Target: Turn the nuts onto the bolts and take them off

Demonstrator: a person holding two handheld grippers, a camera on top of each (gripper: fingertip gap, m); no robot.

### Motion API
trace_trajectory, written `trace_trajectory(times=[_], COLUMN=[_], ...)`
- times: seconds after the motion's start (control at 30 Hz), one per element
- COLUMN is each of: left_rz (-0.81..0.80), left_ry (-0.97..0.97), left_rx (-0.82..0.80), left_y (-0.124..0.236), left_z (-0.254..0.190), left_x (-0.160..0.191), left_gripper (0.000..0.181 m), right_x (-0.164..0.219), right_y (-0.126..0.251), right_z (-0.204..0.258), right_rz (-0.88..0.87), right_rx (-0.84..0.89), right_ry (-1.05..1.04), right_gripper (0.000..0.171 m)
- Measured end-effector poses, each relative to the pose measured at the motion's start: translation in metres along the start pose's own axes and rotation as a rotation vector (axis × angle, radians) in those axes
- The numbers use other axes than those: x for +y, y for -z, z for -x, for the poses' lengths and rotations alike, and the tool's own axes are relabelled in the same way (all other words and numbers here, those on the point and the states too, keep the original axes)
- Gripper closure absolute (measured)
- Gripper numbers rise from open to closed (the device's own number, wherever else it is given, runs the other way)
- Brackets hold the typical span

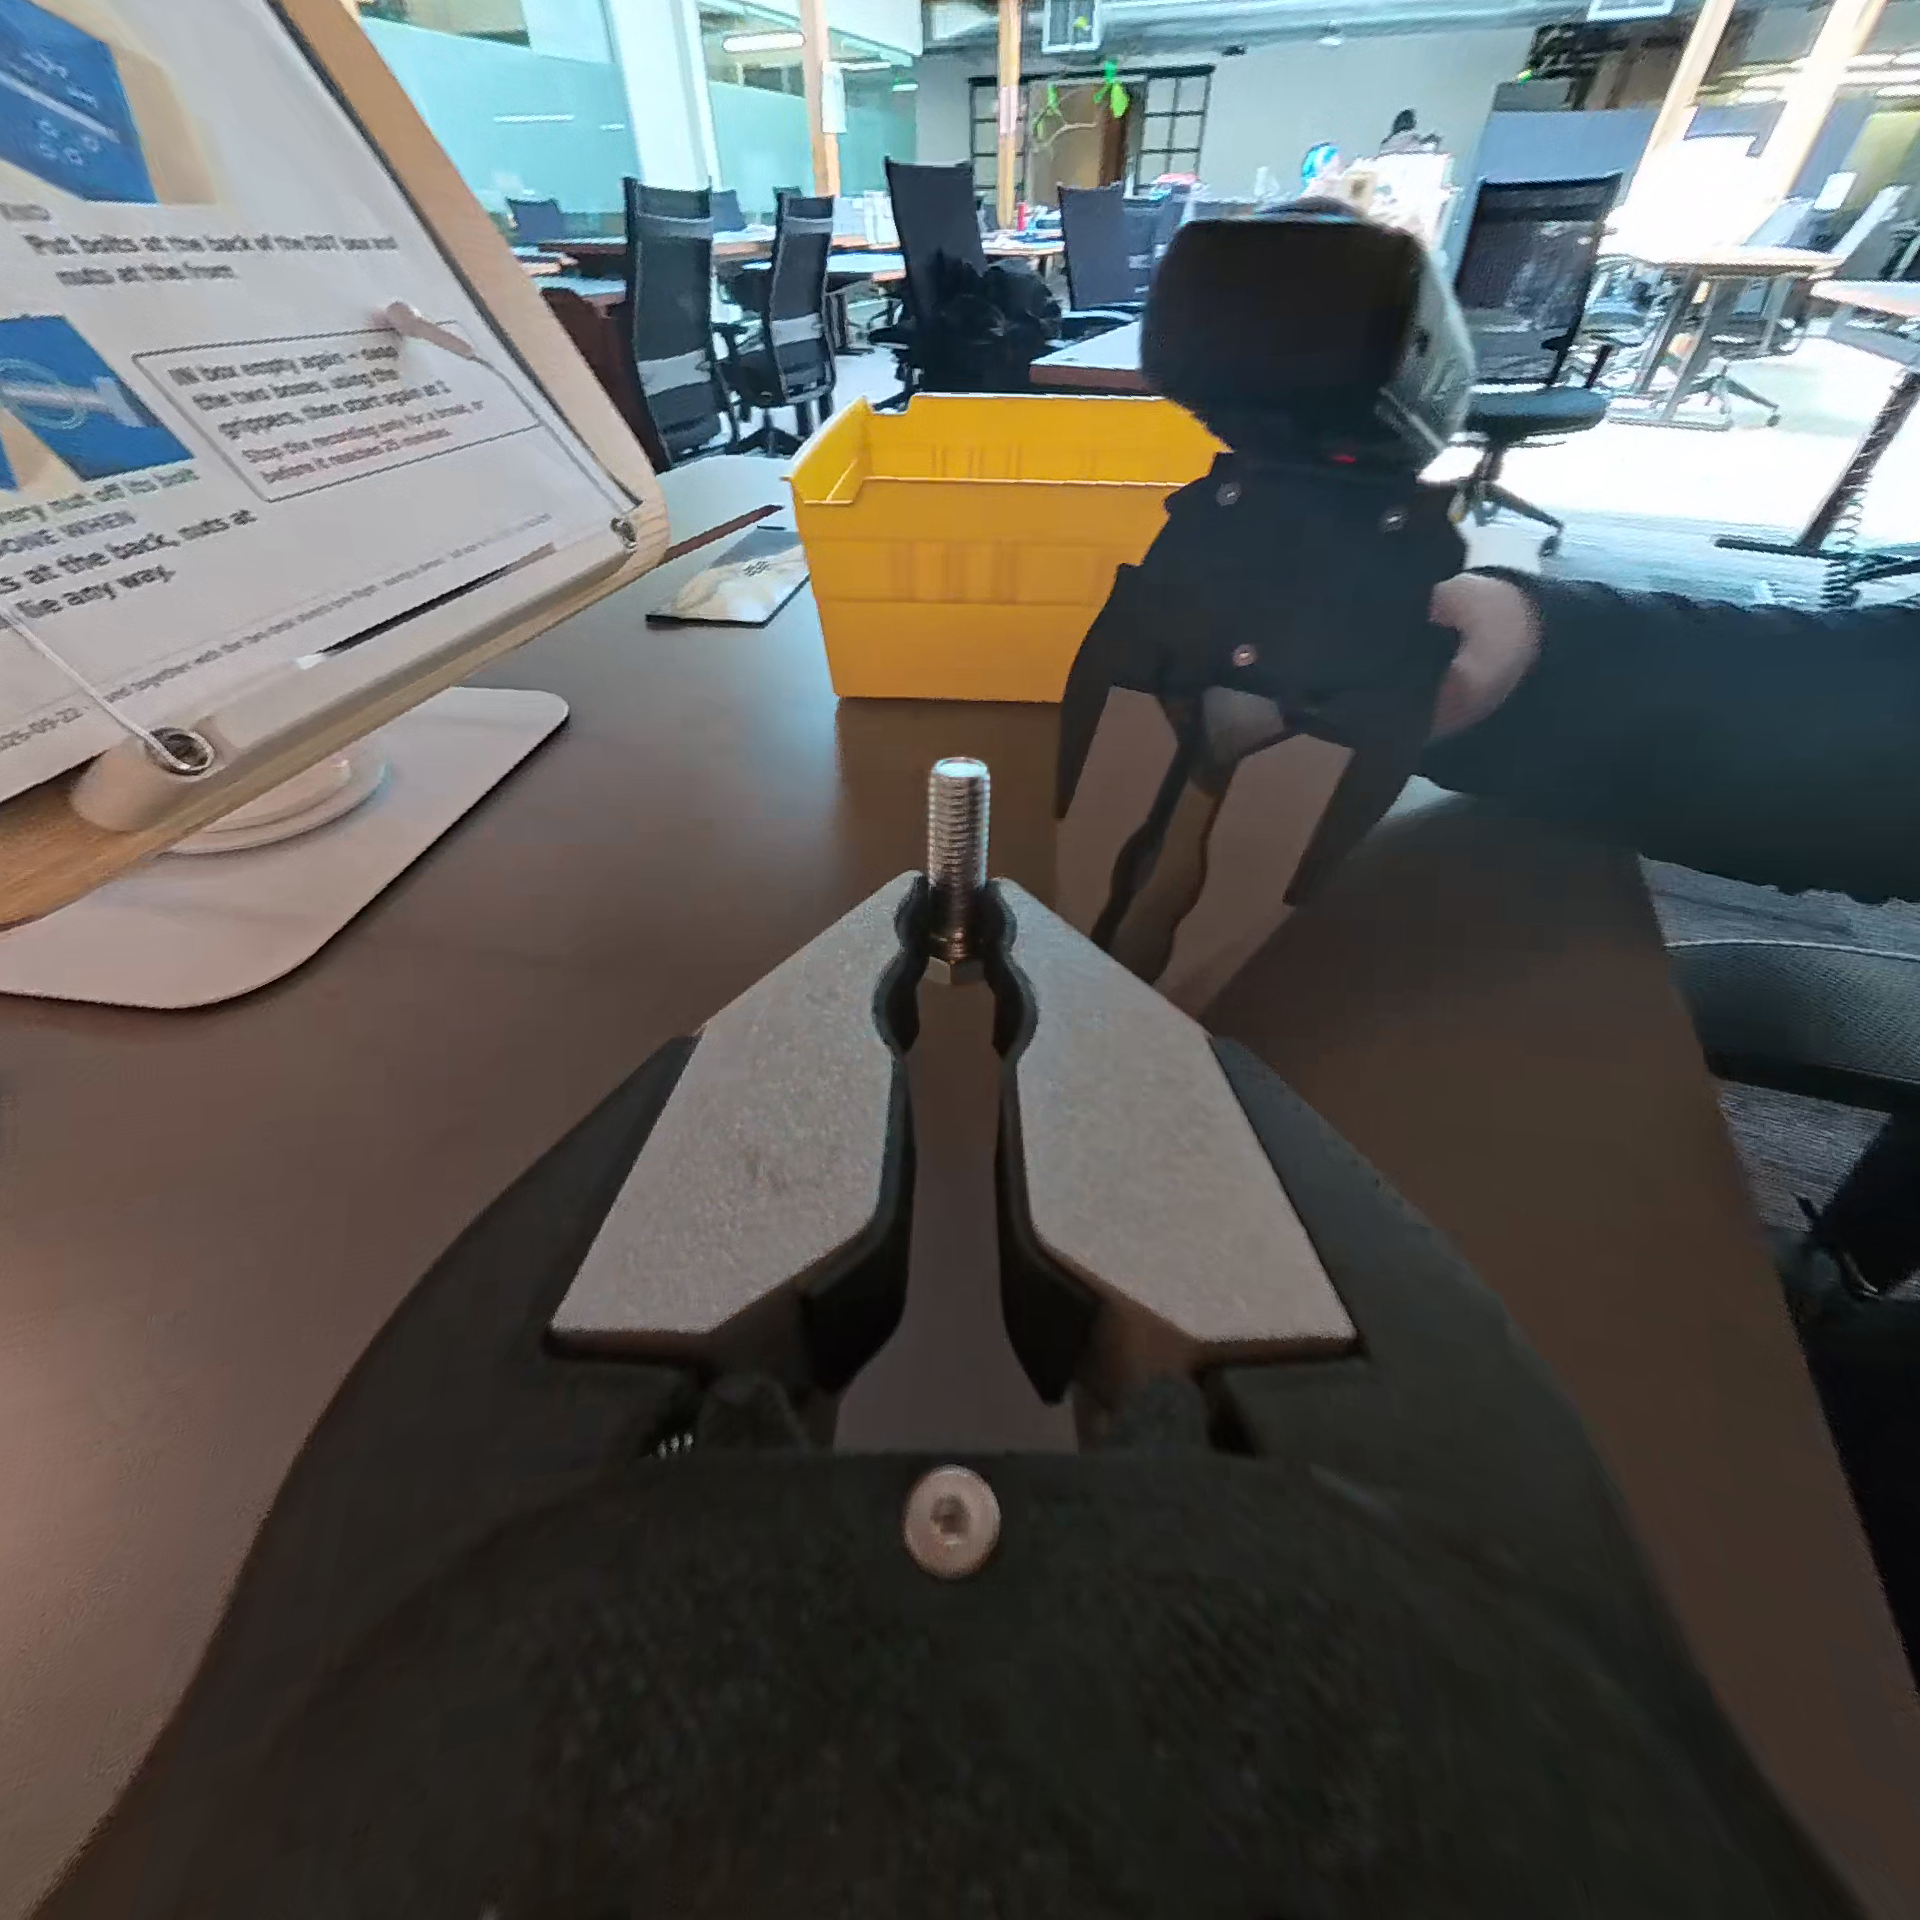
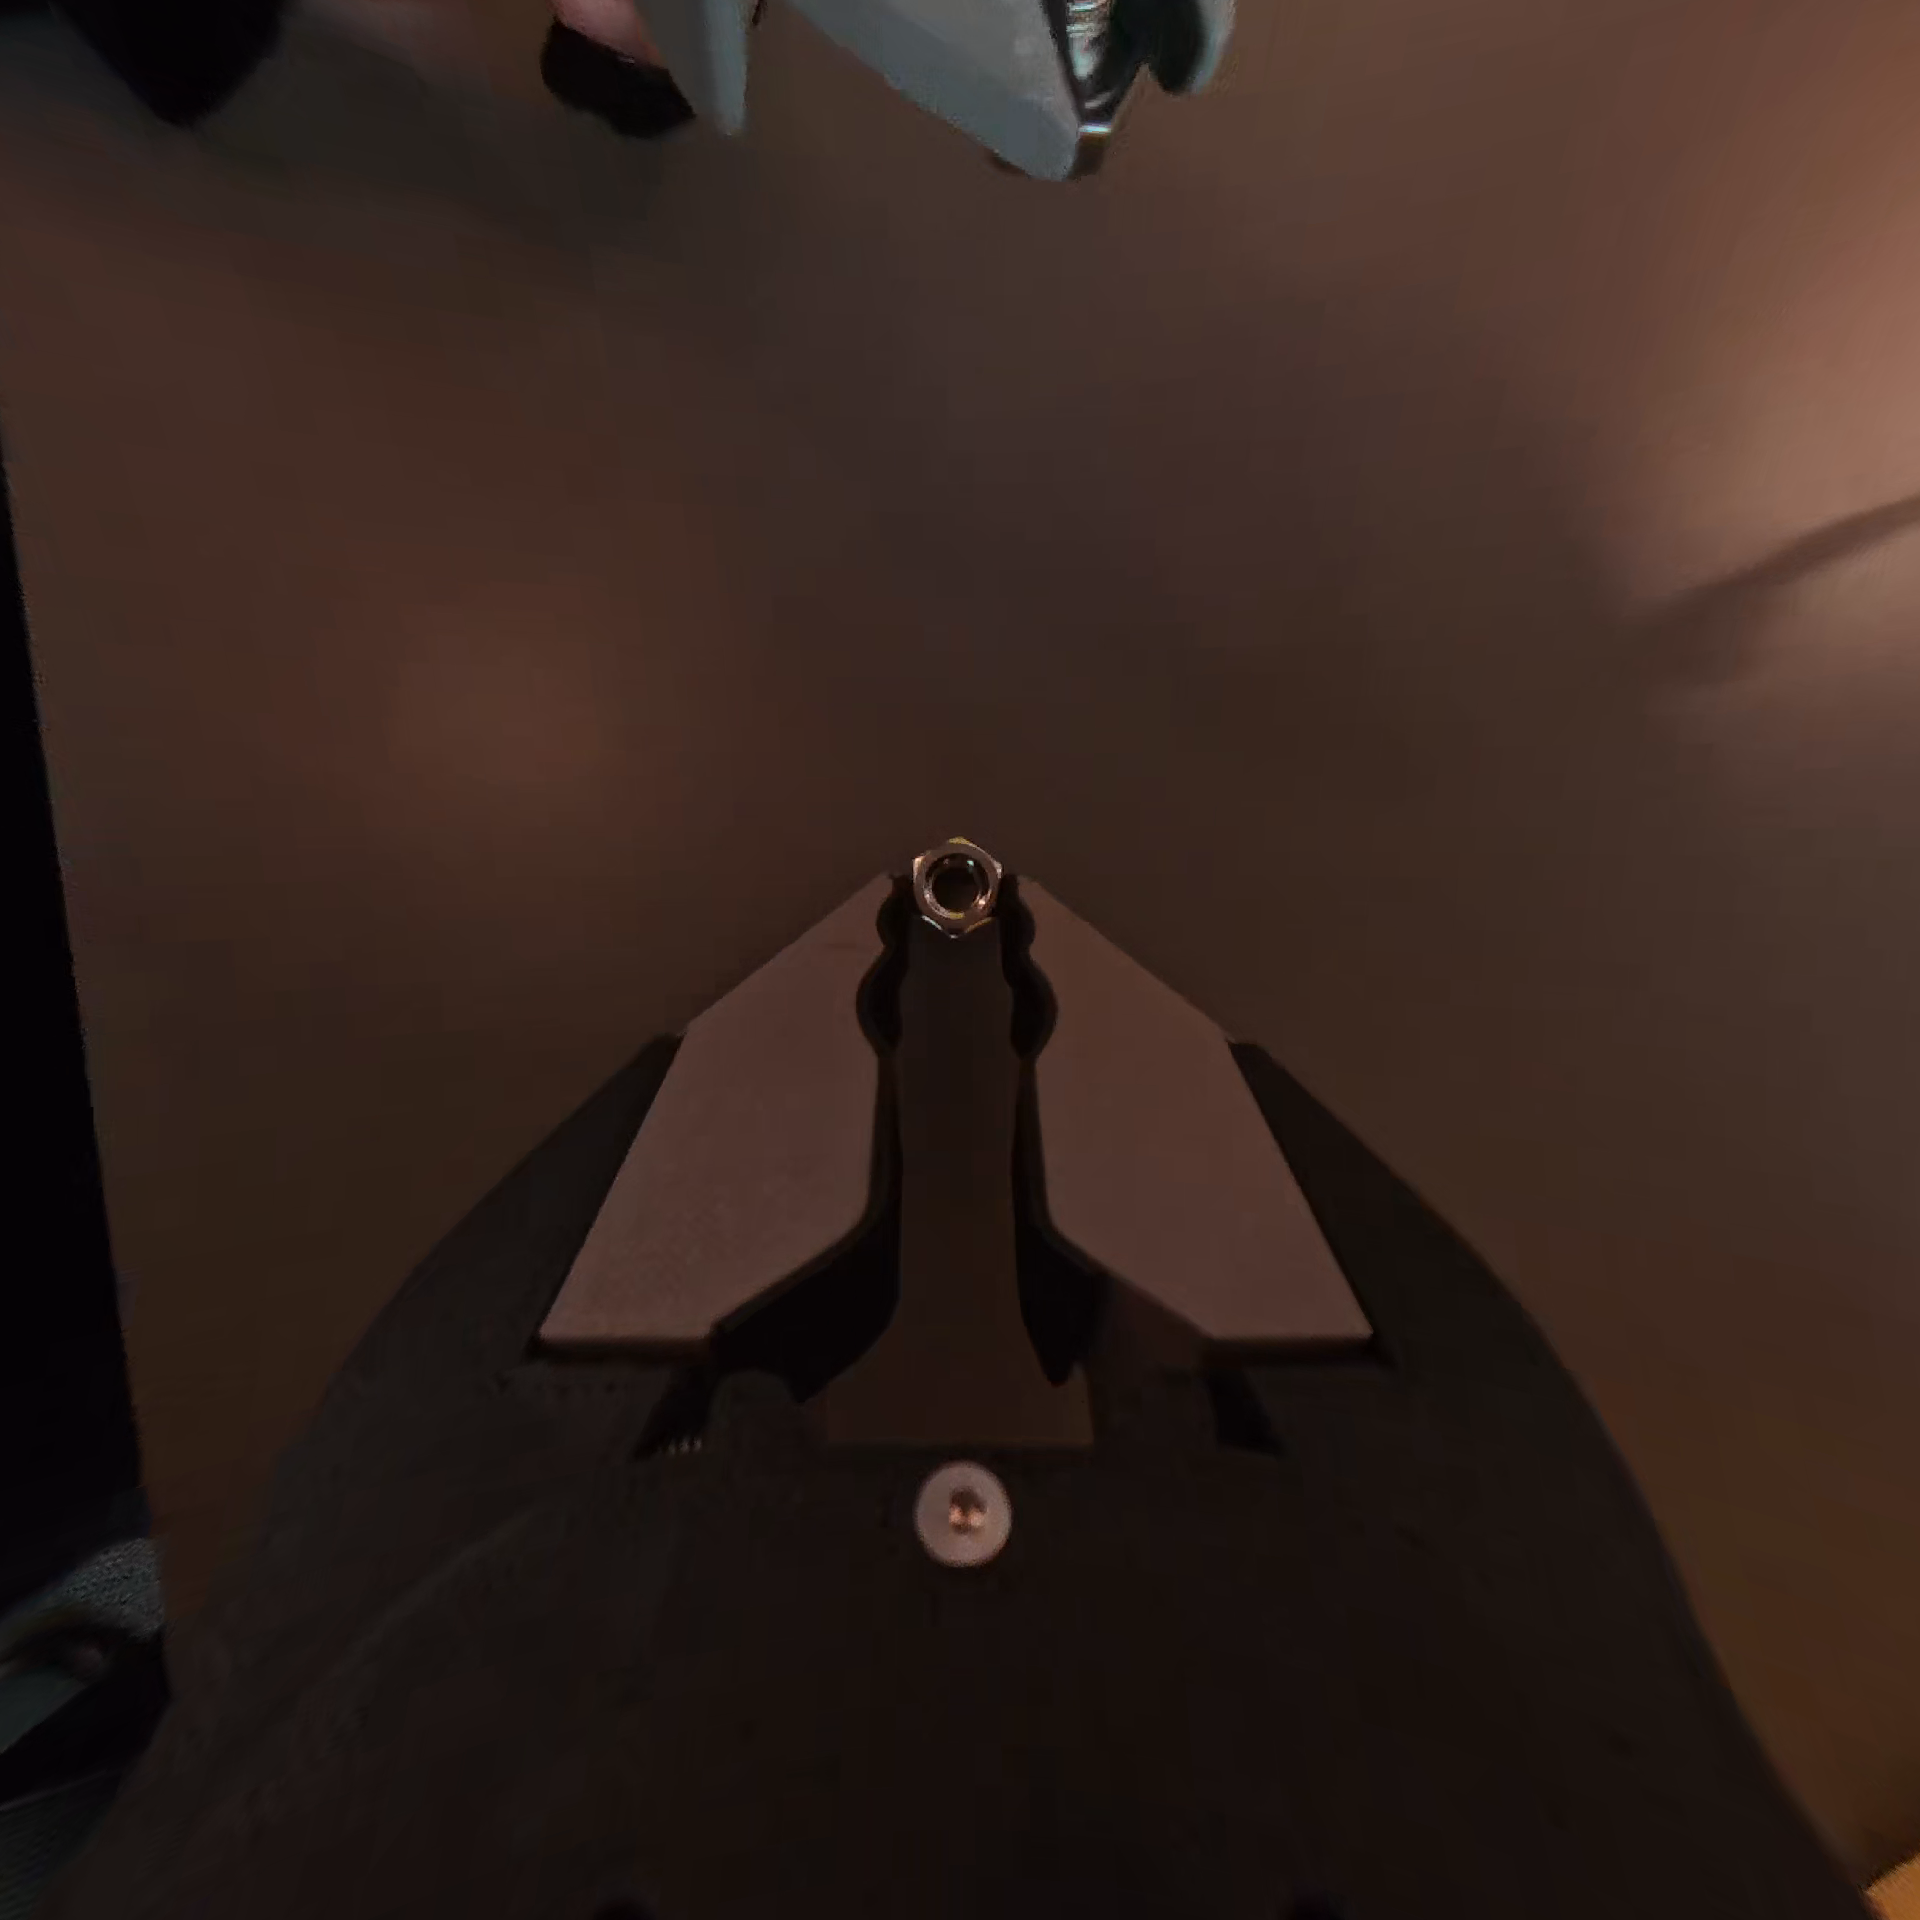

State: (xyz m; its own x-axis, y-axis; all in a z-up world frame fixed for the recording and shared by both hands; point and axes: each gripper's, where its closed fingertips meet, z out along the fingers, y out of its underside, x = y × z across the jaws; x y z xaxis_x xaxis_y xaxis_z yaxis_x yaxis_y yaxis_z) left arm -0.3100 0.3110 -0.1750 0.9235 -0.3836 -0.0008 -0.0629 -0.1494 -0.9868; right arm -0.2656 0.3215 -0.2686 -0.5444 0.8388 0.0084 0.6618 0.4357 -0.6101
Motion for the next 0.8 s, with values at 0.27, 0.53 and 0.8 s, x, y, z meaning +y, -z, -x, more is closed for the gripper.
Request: trace_trajectory(times=[0.27,0.53,0.8], left_rz=[-0.052,-0.009,0.009], left_ry=[0.053,0.008,0.061], left_rx=[0.234,0.277,0.258], left_y=[-0.001,-0.007,-0.007], left_z=[-0.036,-0.050,-0.042], left_x=[-0.007,0.002,0.004], left_gripper=[0.174,0.173,0.173], right_x=[-0.040,-0.097,-0.092], right_y=[0.033,0.061,0.055], right_z=[0.001,0.025,0.018], right_rz=[-0.172,-0.385,-0.377], right_rx=[-0.022,-0.180,-0.146], right_ry=[0.038,0.054,-0.003], right_gripper=[0.153,0.154,0.165])
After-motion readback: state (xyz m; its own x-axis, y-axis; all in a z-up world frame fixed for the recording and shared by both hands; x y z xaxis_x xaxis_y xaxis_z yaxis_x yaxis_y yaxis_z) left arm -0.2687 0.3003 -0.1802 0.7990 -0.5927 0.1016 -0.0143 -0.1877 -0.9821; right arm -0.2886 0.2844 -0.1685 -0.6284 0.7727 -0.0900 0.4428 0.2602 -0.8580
